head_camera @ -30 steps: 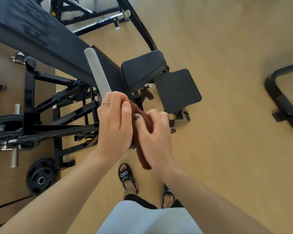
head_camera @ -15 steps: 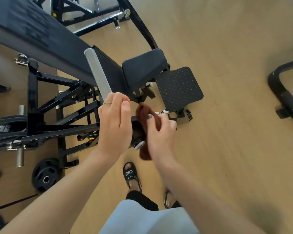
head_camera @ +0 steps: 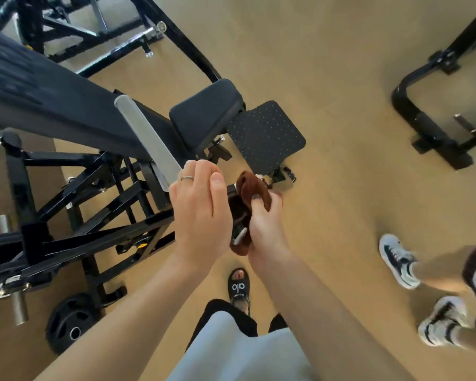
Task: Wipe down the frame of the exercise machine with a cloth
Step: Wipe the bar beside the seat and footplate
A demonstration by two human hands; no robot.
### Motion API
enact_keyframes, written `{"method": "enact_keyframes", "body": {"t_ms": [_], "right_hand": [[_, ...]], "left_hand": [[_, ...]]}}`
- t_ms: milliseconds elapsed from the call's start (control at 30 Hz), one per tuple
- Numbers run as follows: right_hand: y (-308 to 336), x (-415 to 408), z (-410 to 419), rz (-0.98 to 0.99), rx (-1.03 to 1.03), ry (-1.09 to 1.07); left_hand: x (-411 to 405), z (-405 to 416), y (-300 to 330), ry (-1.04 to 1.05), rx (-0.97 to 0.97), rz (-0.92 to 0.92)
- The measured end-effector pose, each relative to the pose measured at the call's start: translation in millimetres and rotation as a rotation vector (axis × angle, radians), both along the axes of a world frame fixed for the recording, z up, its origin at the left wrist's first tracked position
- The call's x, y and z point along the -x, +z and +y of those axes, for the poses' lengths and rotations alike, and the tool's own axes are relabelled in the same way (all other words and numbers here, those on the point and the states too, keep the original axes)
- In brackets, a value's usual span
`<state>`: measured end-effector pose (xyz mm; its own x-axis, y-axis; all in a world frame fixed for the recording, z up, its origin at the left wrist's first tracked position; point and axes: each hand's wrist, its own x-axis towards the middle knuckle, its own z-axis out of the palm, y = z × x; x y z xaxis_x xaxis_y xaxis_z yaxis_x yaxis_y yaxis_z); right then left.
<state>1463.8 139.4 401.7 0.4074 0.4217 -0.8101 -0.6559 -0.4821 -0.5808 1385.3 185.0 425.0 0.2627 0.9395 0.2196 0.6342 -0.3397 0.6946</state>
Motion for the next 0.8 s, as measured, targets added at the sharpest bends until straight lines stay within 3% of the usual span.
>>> {"method": "enact_keyframes", "body": {"t_ms": [133, 367, 500, 700, 800], "right_hand": [[18, 25, -14, 0.102, -0.133, -0.120], [-26, -18, 29, 0.137, 0.037, -0.119], [-15, -16, 28, 0.060, 0.033, -0.066], [26, 20, -10, 0.042, -0.177, -0.004], [8, 7, 6, 0.027, -0.096, 0.005]], "left_hand": [[0, 0, 2, -0.048, 0.023, 0.003], [0, 1, 8, -0.100, 0.085, -0.026], [1, 3, 7, -0.142, 0.100, -0.016], [3, 4, 5, -0.139, 0.098, -0.038], [2, 5, 7, -0.149, 0.103, -0.008]]}}
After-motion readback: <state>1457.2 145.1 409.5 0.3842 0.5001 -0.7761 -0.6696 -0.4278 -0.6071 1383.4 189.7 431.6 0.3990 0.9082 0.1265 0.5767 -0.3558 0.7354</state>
